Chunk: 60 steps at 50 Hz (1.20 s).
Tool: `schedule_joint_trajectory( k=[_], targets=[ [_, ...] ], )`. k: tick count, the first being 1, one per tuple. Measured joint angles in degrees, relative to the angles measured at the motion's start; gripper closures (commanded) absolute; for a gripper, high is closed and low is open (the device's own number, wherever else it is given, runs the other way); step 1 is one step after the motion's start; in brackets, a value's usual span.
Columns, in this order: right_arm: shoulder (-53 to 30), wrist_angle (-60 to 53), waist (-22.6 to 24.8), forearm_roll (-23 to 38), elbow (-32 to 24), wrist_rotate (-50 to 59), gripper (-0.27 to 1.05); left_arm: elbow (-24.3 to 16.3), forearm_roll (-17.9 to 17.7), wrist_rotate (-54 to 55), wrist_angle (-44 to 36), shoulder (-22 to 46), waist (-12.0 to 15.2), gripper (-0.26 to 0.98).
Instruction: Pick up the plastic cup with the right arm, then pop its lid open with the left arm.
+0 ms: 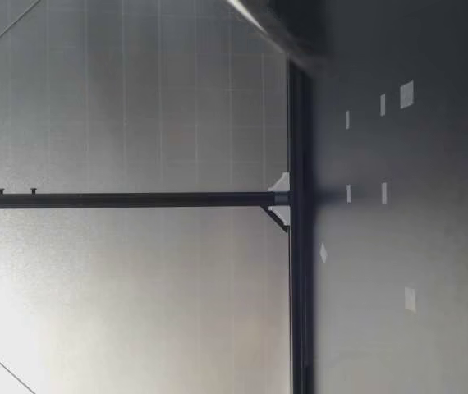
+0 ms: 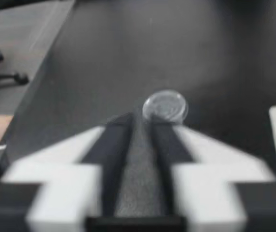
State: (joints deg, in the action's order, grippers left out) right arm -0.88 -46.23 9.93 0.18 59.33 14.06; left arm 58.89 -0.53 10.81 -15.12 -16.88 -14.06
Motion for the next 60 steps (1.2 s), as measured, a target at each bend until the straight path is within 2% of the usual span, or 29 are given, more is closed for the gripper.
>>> schedule_joint_trajectory(
  k=[3,9,19,38,60],
  targets=[
    [-4.2,-0.4,0.1,0.0,-1.6,0.7,0.18,-0.1,-0.5,0.7,-1.9,3.7,-1.1,0.85],
    [-10.6,-0.6,0.2,0.0,-4.9,1.7,0.18,-0.7,-1.6,1.7,-5.1,9.9,-2.2,0.85],
    [-16.2,-0.7,0.2,0.0,-8.9,2.7,0.18,-1.5,-3.0,2.2,-6.9,16.6,-3.2,0.85],
    [-20.6,2.7,0.3,0.0,-14.5,3.4,0.18,-1.5,-3.2,1.7,-10.7,18.9,-3.3,0.85],
    [-22.7,5.8,0.2,0.0,-17.3,3.9,0.18,-1.6,-4.2,-1.3,-14.9,21.1,-3.3,0.85]
  ],
)
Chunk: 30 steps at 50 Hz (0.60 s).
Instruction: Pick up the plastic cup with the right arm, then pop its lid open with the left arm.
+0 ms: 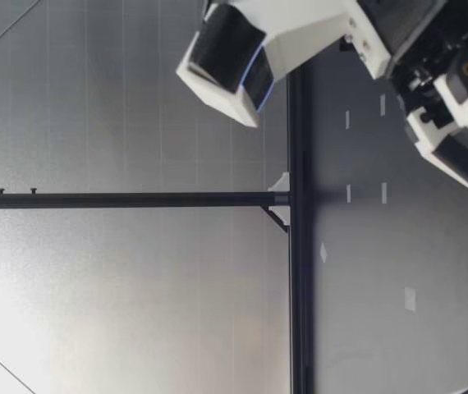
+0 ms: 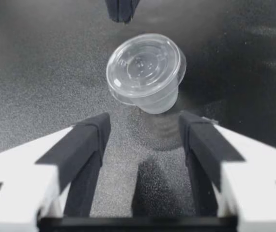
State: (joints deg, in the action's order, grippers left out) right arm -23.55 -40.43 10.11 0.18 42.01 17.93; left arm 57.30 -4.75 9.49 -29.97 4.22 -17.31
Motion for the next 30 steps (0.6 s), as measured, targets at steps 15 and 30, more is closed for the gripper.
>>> schedule_joint_trajectory(
  k=[15,30],
  targets=[
    [-0.7,0.4,0.1,0.0,-1.1,0.0,0.18,0.0,-2.2,-1.8,-2.3,2.7,0.0,0.85],
    [-1.7,1.1,0.1,0.0,-2.4,0.0,0.18,0.0,-2.7,-1.8,-3.3,5.2,0.1,0.85]
  ],
)
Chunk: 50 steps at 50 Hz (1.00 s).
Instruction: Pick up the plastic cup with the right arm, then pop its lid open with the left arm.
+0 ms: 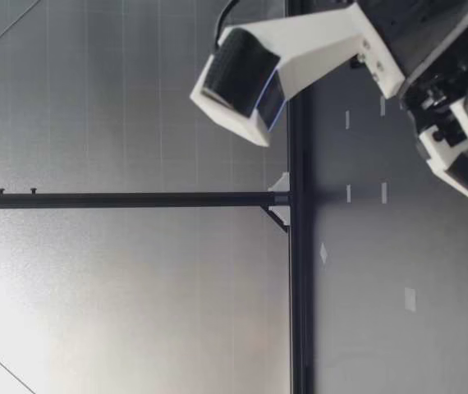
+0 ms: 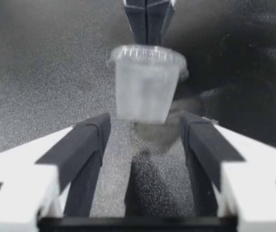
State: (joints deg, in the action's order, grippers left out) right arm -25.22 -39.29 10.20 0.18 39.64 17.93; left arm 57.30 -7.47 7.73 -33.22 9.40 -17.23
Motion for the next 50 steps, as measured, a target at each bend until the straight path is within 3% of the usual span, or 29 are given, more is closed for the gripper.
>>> schedule_joint_trajectory(
  k=[36,50],
  targets=[
    [-0.5,12.2,-0.4,0.0,-6.8,3.4,0.16,-0.2,0.0,-0.1,-2.2,0.6,0.0,0.85],
    [-1.7,15.7,-0.9,0.0,-9.0,4.1,0.25,-0.1,0.0,-0.1,-3.3,1.3,-0.1,0.85]
  ],
)
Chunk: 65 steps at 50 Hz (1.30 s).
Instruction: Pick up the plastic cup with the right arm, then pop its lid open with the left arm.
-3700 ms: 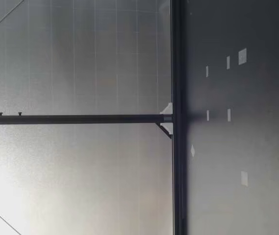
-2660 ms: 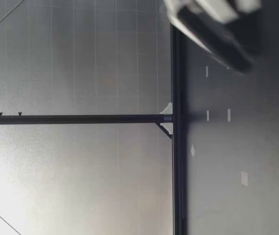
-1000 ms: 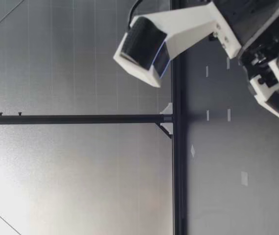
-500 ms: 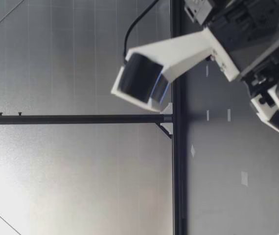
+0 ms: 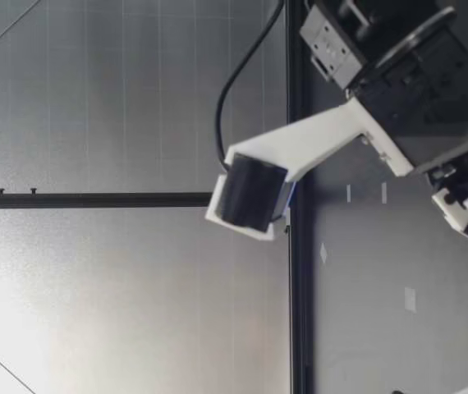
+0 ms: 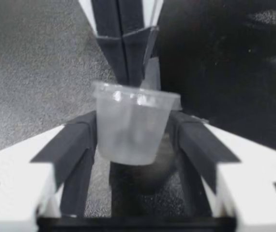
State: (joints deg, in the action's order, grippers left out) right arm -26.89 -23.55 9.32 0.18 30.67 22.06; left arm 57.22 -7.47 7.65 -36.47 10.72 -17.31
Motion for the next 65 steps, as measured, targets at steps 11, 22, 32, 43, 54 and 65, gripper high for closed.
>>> schedule_joint_trajectory(
  k=[11,22,32,43,54,65],
  targets=[
    [0.2,0.4,0.0,0.1,0.4,0.0,0.41,-0.1,0.0,0.1,0.1,0.0,0.0,0.85],
    [2.3,0.6,0.0,0.2,2.6,-0.3,0.42,0.5,0.0,0.1,0.1,-2.4,0.1,0.85],
    [5.5,-15.2,0.0,3.1,7.2,-3.3,0.42,5.5,-4.2,2.3,-5.5,-14.9,0.2,0.85],
    [8.4,-49.8,-0.1,2.5,18.1,-10.2,0.42,10.7,-9.9,22.6,-10.8,-22.5,0.3,0.71],
    [7.5,-58.7,-0.4,0.8,20.7,-16.5,0.42,5.7,-2.8,46.1,-11.3,-19.1,0.1,0.21],
    [7.1,-55.2,-1.3,0.8,18.3,-23.5,0.42,0.9,-2.7,57.7,-12.4,-12.5,0.1,0.02]
  ],
)
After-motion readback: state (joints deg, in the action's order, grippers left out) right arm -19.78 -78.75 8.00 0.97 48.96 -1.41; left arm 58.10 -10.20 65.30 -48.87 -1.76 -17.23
